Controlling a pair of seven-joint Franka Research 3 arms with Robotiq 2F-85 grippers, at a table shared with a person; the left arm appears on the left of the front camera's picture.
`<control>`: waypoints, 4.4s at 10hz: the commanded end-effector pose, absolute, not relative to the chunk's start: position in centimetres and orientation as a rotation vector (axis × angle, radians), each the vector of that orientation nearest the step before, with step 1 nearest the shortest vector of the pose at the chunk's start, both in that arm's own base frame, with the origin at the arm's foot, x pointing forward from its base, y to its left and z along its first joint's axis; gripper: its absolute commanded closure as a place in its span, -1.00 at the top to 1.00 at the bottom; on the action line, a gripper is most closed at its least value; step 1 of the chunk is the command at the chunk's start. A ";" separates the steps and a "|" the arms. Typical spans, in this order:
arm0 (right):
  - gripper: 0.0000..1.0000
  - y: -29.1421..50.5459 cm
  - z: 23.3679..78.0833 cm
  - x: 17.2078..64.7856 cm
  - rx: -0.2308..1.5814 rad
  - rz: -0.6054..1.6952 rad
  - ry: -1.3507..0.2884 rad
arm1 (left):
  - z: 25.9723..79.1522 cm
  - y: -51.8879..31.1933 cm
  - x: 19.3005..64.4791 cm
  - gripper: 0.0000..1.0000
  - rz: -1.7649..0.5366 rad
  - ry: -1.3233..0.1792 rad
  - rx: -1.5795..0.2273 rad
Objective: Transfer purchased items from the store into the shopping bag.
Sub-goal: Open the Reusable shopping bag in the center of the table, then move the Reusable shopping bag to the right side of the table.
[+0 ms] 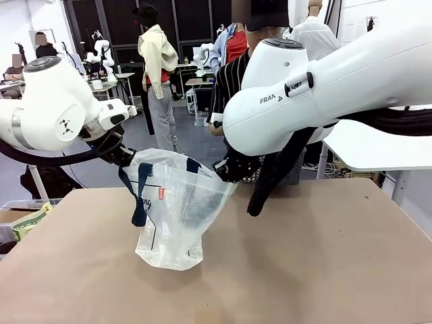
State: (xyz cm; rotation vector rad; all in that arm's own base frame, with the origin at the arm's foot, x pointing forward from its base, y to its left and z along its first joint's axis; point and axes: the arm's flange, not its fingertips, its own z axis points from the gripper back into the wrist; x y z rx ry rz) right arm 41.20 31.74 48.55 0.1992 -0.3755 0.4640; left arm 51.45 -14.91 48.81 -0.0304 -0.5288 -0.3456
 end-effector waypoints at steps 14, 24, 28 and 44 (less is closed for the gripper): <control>-1.00 31.7 48.6 41.2 0.203 0.459 -0.374 | 48.8 -14.3 51.1 -1.00 -0.327 -0.528 -0.027; -1.00 31.7 48.6 41.2 0.203 0.459 -0.374 | 48.8 -14.3 51.1 -1.00 -0.327 -0.528 -0.027; -1.00 31.7 48.6 41.2 0.203 0.459 -0.374 | 48.8 -14.3 51.1 -1.00 -0.327 -0.528 -0.027; -1.00 31.7 48.6 41.2 0.203 0.459 -0.374 | 48.8 -14.3 51.1 -1.00 -0.327 -0.528 -0.027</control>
